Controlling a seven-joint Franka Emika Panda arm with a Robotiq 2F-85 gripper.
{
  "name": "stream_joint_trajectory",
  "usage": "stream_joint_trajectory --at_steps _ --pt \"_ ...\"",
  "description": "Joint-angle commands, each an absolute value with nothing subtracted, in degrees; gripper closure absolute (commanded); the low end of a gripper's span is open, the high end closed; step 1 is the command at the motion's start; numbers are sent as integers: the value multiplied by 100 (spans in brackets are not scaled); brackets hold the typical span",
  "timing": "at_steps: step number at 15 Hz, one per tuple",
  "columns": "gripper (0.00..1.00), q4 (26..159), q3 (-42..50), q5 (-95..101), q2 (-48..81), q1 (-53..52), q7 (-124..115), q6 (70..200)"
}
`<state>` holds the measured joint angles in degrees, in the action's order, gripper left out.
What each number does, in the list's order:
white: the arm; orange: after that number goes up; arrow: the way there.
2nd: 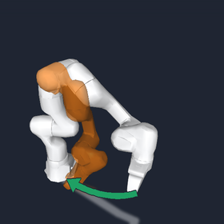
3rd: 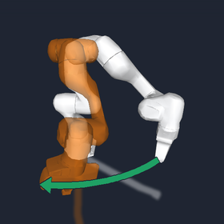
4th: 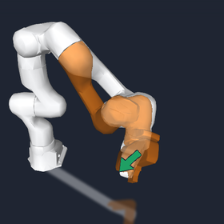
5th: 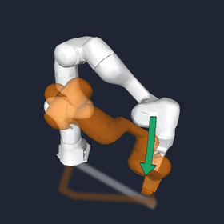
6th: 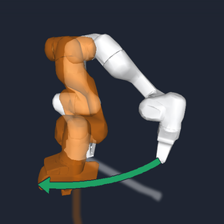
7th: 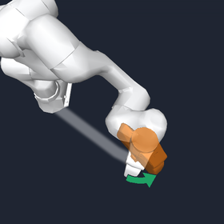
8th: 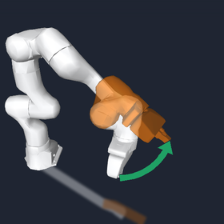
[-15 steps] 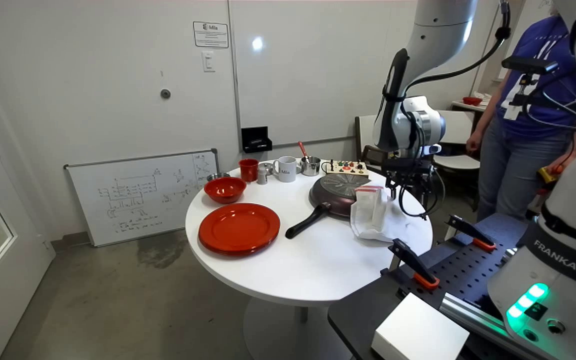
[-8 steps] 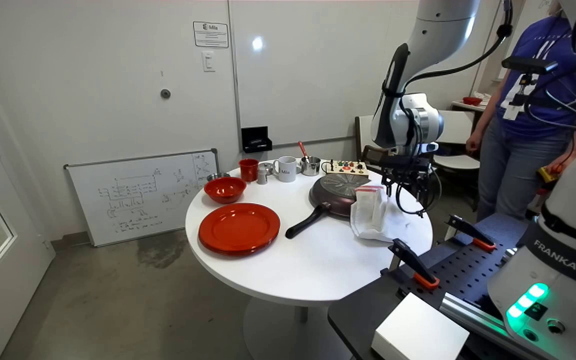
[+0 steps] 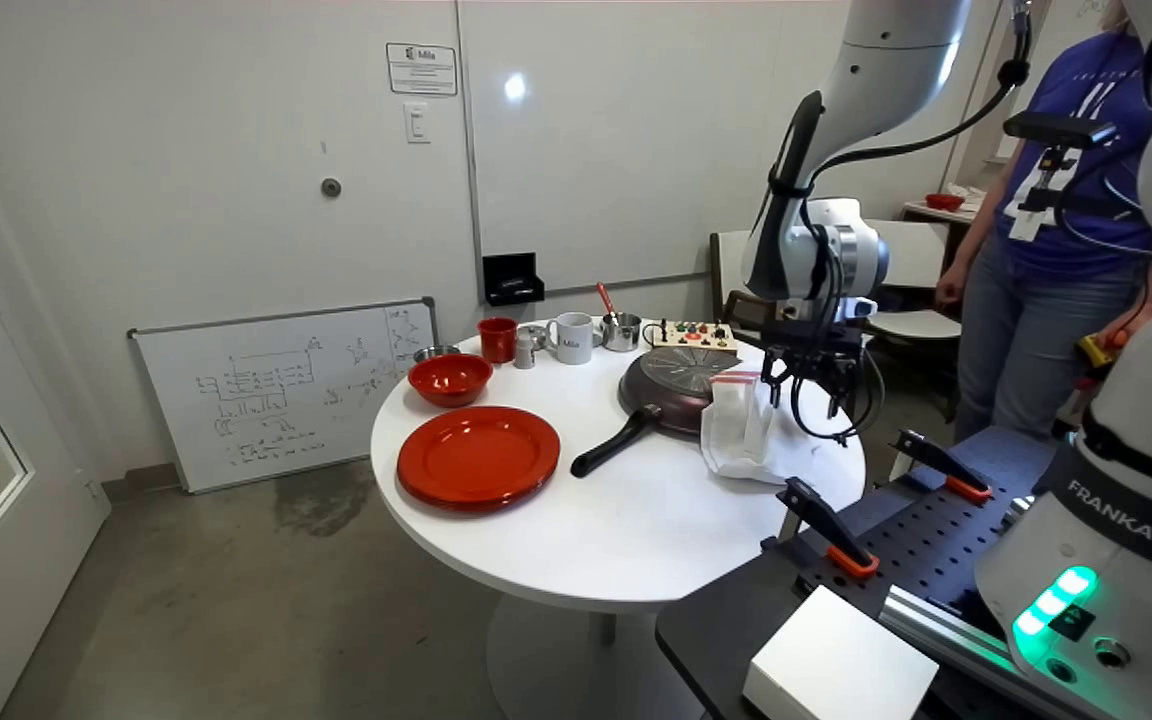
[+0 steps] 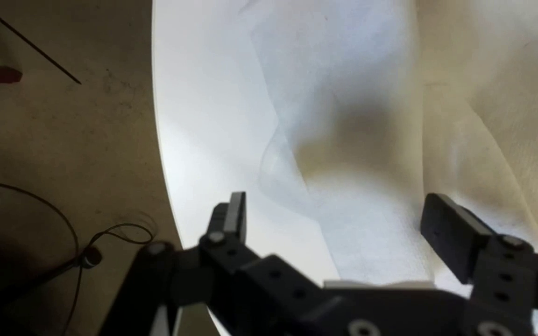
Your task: Unfold the towel
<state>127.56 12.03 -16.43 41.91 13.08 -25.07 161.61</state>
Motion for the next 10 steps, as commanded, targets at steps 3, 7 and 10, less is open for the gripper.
stream_joint_trajectory --at_steps 3,7,10 --pt "51 12753 700 -1978 4246 1764 -1893 16168" --pt "83 12737 575 -2042 4317 1869 -1705 16149" --pt "96 12731 658 -1966 4306 1775 -1726 15999"
